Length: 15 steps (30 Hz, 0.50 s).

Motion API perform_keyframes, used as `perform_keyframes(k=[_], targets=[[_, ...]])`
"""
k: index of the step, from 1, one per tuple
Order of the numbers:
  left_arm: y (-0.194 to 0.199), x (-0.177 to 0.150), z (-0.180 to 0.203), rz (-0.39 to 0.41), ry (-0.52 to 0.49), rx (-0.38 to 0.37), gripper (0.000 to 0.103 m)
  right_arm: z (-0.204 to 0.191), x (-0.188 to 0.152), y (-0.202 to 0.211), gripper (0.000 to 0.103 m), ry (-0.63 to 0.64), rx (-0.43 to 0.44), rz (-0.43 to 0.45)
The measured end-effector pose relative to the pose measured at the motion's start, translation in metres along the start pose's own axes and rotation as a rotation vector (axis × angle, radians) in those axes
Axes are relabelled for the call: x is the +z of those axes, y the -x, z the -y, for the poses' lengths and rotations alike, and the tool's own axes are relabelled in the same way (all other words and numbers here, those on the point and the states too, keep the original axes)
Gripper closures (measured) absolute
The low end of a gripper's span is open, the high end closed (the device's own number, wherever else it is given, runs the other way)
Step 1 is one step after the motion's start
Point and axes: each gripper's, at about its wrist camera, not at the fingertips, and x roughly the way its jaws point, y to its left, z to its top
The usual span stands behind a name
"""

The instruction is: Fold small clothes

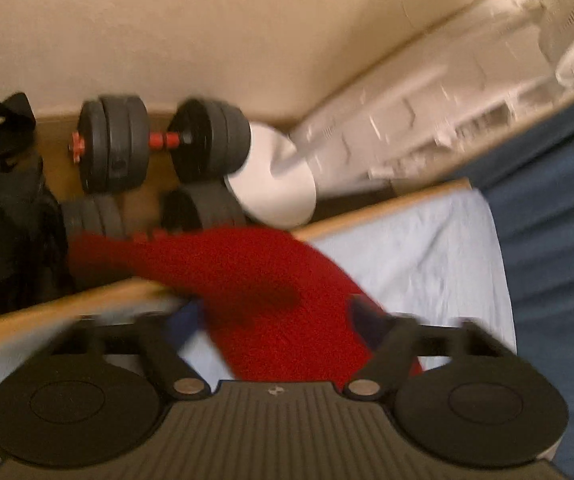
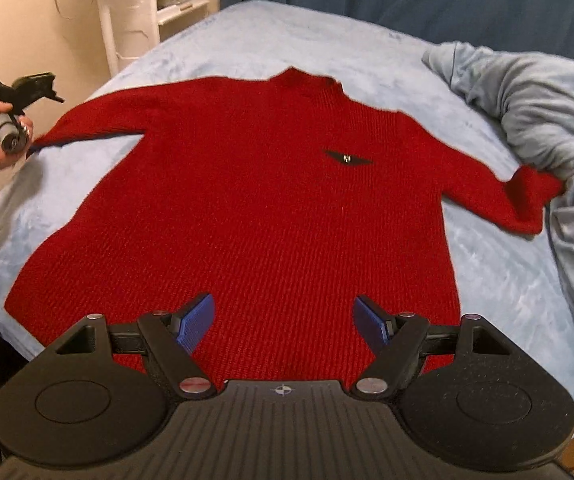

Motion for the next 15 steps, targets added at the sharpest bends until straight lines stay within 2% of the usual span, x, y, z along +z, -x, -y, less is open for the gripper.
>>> perform_keyframes(k=[1,2,4,5,7,9,12,13,14,15], targets=[[-0.004,0.006,0.003,0.004,0.006,0.008,0.076,0.002,0.0,-0.003,0.025,-0.005,0.008,-0.005],[-0.006,0.012,0.006,0.008,0.002,0.017,0.092,0.004,-0.002,-0.005,0.025,-0.008,0.014,-0.008],[0.0,0.017,0.024,0.036,-0.039,0.037,0.093,0.009,-0.004,-0.008,0.026,-0.017,0.024,-0.007],[0.007,0.014,0.042,0.071,-0.089,0.023,0.094,0.013,-0.006,-0.009,0.026,-0.023,0.03,-0.007],[0.026,-0.001,0.081,0.123,-0.202,-0.047,0.094,0.023,-0.009,-0.011,0.026,-0.042,0.03,-0.01],[0.051,-0.033,0.134,0.138,-0.335,-0.187,0.095,0.034,-0.013,-0.014,0.026,-0.075,0.019,-0.014],[0.089,-0.116,0.208,0.112,-0.565,-0.447,0.095,0.048,-0.018,-0.016,0.026,-0.123,0.003,-0.02],[0.097,-0.15,0.226,0.078,-0.636,-0.523,0.095,0.051,-0.02,-0.017,0.026,-0.136,-0.002,-0.019],[0.1,-0.192,0.24,0.011,-0.712,-0.589,0.095,0.054,-0.021,-0.017,0.026,-0.145,-0.005,-0.017],[0.099,-0.228,0.247,-0.055,-0.787,-0.624,0.095,0.056,-0.022,-0.017,0.026,-0.15,-0.008,-0.017]])
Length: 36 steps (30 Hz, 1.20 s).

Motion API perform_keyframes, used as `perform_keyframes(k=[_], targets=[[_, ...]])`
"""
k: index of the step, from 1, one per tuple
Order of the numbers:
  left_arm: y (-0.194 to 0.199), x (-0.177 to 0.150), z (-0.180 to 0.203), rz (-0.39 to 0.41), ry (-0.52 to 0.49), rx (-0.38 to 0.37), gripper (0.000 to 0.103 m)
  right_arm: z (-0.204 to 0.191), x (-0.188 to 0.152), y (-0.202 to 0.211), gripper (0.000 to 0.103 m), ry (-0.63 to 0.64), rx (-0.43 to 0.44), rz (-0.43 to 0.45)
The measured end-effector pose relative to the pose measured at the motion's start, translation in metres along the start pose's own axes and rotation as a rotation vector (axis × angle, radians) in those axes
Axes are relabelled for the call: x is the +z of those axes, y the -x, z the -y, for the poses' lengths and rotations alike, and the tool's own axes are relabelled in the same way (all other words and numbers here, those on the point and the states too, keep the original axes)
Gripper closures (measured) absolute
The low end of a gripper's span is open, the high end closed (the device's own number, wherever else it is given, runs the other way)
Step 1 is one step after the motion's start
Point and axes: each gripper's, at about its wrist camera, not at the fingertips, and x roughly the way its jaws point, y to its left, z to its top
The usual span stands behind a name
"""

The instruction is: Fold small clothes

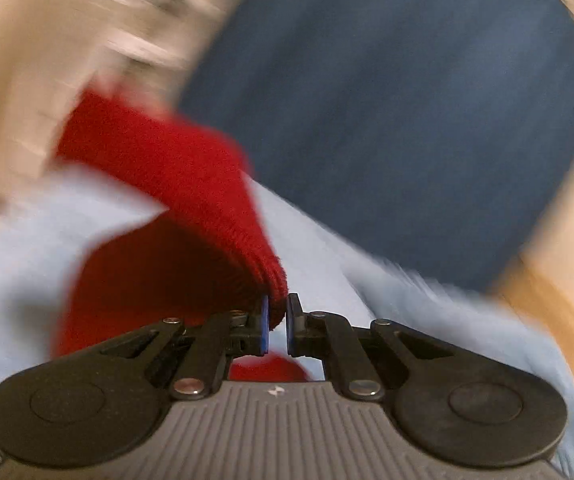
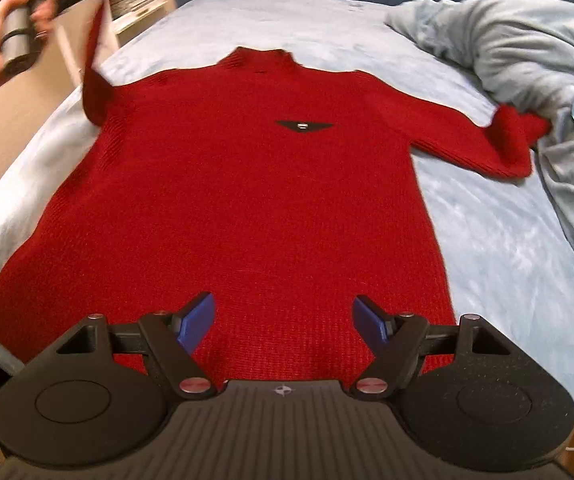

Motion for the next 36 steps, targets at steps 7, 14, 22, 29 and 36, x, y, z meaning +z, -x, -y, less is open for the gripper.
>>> perform_keyframes(k=[7,14,22,29,36], targets=[[-0.046,-0.136,0.011,-0.451,-0.18,0.043,0.021,0.017,-0.002,0.0,0.026,-0.024,-0.001,0.008],[-0.006,-0.073,-0.095,-0.275,-0.064,0.284,0.01,0.04,0.031,-0.034,0.026,-0.072,0.011,0.058],[-0.087,-0.031,-0.109,-0.381,-0.1,0.302,0.01,0.121,0.162,-0.136,0.025,-0.346,-0.018,0.238],[-0.144,-0.049,-0.109,-0.405,-0.188,0.329,0.071,0.152,0.196,-0.243,0.058,-0.374,-0.038,0.047],[-0.112,-0.034,-0.134,-0.31,-0.12,0.225,0.087,0.123,0.198,-0.187,0.087,-0.157,0.079,0.322]])
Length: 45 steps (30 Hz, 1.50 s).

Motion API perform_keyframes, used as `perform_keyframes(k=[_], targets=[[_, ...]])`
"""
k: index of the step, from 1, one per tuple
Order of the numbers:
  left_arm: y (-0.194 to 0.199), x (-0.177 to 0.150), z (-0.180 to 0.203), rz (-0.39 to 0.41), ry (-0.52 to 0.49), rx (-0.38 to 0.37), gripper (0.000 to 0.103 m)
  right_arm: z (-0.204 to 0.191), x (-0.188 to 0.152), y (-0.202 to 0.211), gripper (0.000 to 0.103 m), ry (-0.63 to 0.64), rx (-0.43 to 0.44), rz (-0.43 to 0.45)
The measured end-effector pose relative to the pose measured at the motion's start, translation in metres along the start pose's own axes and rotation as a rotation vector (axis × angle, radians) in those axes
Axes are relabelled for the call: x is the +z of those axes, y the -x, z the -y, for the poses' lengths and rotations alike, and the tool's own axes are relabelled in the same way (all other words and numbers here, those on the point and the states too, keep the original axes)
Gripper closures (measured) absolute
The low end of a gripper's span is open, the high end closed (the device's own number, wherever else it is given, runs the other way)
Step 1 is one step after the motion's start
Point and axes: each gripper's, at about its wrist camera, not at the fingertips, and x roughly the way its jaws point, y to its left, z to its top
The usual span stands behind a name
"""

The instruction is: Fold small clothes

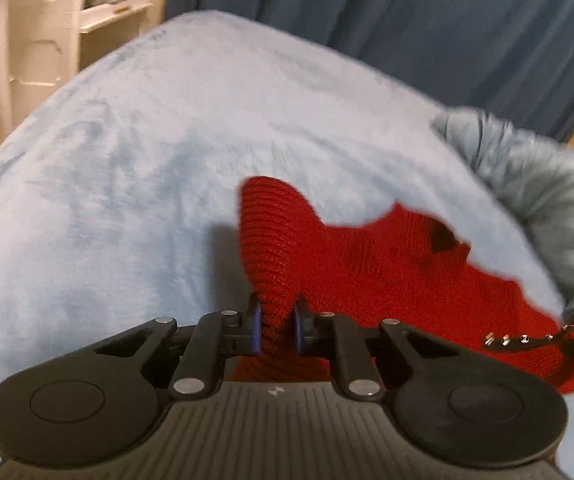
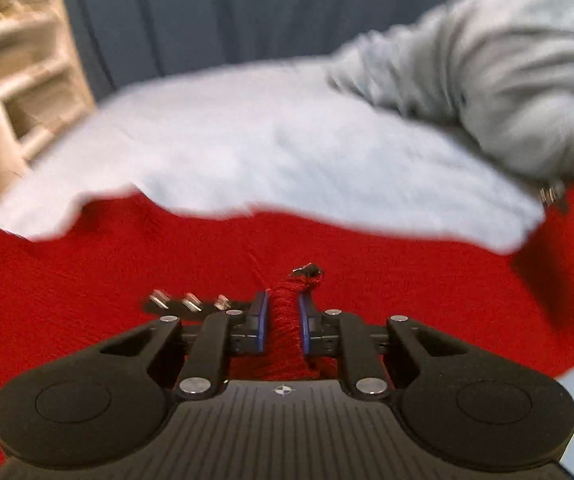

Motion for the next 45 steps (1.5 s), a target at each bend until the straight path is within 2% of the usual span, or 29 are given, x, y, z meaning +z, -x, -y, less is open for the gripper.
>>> perform_keyframes(k=[3,5,6,8,9,11,12,13,14,16,18,20,22,23,25,29,32,38,45], targets=[[-0.004,0.004,-0.026,0.004,0.086,0.009,0.087,-0.007,0.018,-0.001,0.087,0.0,0.049,0.057],[-0.017,0.002,-0.03,-0.034,0.102,0.014,0.085,-0.001,0.017,-0.023,0.086,-0.043,0.026,0.014],[-0.024,0.001,-0.028,-0.045,0.084,0.036,0.083,0.005,0.012,-0.04,0.086,-0.068,0.003,-0.046],[-0.031,-0.001,-0.021,-0.035,0.051,0.094,0.066,0.017,-0.003,-0.076,0.081,-0.074,-0.096,-0.202],[-0.029,-0.002,-0.019,-0.022,0.037,0.108,0.061,0.02,-0.013,-0.082,0.076,-0.049,-0.144,-0.212],[-0.021,-0.003,-0.014,0.013,0.001,0.143,0.034,0.022,-0.021,-0.067,0.051,-0.028,-0.177,-0.126],[-0.015,-0.004,-0.012,0.033,-0.027,0.163,0.028,0.022,-0.024,-0.059,0.049,-0.028,-0.206,-0.116],[-0.008,-0.006,-0.009,0.055,-0.065,0.189,0.016,0.024,-0.027,-0.05,0.049,-0.034,-0.208,-0.118],[0.002,-0.01,-0.004,0.075,-0.114,0.226,0.01,0.026,-0.032,-0.037,0.049,-0.043,-0.194,-0.115],[0.019,-0.017,0.004,0.082,-0.177,0.273,0.007,0.027,-0.04,-0.009,0.049,-0.053,-0.193,-0.107],[0.038,-0.031,0.018,0.057,-0.236,0.344,0.007,0.023,-0.052,0.031,0.048,-0.086,-0.169,-0.089],[0.059,-0.048,0.037,0.013,-0.277,0.4,0.006,0.013,-0.062,0.073,0.039,-0.136,-0.144,-0.084],[0.087,-0.07,0.054,-0.046,-0.278,0.408,0.0,-0.002,-0.073,0.113,0.033,-0.153,-0.13,-0.086],[0.1,-0.081,0.063,-0.076,-0.275,0.409,0.0,-0.011,-0.078,0.129,0.029,-0.143,-0.126,-0.088],[0.125,-0.104,0.079,-0.134,-0.266,0.392,0.0,-0.031,-0.089,0.165,0.028,-0.098,-0.119,-0.089],[0.185,-0.149,0.107,-0.196,-0.231,0.341,0.0,-0.066,-0.106,0.229,0.027,0.01,-0.112,-0.078],[0.227,-0.173,0.125,-0.186,-0.249,0.338,0.0,-0.079,-0.11,0.266,0.027,0.038,-0.097,-0.058],[0.304,-0.206,0.149,-0.116,-0.278,0.312,0.0,-0.092,-0.124,0.33,0.026,0.068,-0.114,-0.016],[0.355,-0.234,0.163,-0.062,-0.305,0.274,0.0,-0.102,-0.148,0.378,0.026,0.076,-0.107,0.007]])
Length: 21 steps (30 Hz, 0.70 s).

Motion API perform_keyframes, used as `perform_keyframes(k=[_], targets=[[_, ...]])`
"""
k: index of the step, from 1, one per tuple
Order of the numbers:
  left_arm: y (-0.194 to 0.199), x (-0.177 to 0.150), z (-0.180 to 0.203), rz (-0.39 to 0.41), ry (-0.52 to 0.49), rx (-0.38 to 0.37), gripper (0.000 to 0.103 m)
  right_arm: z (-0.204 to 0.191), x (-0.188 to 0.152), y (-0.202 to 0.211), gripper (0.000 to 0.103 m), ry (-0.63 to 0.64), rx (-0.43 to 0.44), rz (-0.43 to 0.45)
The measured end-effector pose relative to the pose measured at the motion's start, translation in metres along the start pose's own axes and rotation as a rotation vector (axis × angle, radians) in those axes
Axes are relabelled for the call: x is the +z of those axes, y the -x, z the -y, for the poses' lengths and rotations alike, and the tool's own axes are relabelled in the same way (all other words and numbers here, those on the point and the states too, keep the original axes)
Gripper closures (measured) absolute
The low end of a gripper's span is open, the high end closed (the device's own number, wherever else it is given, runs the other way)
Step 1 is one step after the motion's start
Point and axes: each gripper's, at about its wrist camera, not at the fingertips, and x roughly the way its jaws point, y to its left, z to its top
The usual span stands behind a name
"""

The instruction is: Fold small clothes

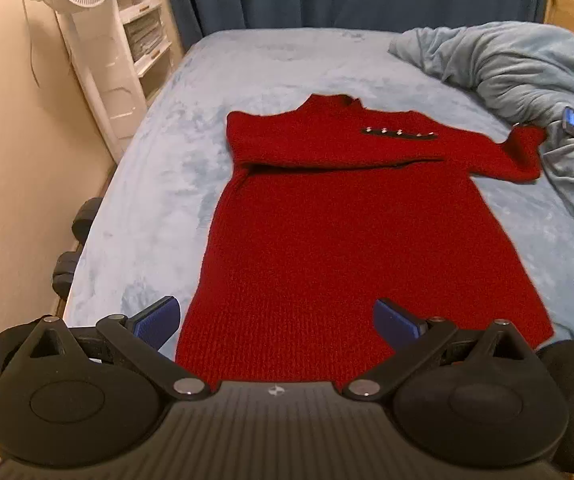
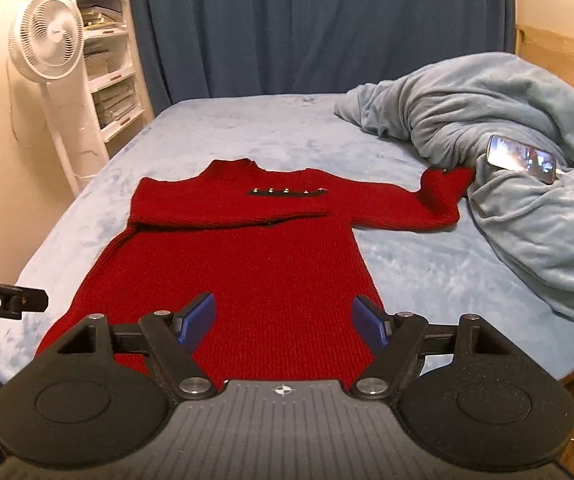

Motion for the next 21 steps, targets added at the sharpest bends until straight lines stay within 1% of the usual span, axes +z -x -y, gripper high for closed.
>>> perform_keyframes(k=[5,10,15,21], targets=[[0.021,-0.008,-0.001,0.032,0.003,-0.007,0.0,-0.003,-0.002,0.02,0.026,-0.001,-0.004,0.033],[0.03,-0.011,-0.001,0.051,-0.001,-0.017,0.0,-0.003,-0.003,0.035,0.026,0.0,-0.025,0.062],[0.033,-0.013,-0.004,0.051,0.003,-0.03,0.0,-0.002,-0.005,0.039,0.026,-0.013,-0.035,0.061],[0.035,-0.015,-0.008,0.046,0.014,-0.027,0.0,-0.004,-0.004,0.037,0.026,-0.006,-0.016,0.059]])
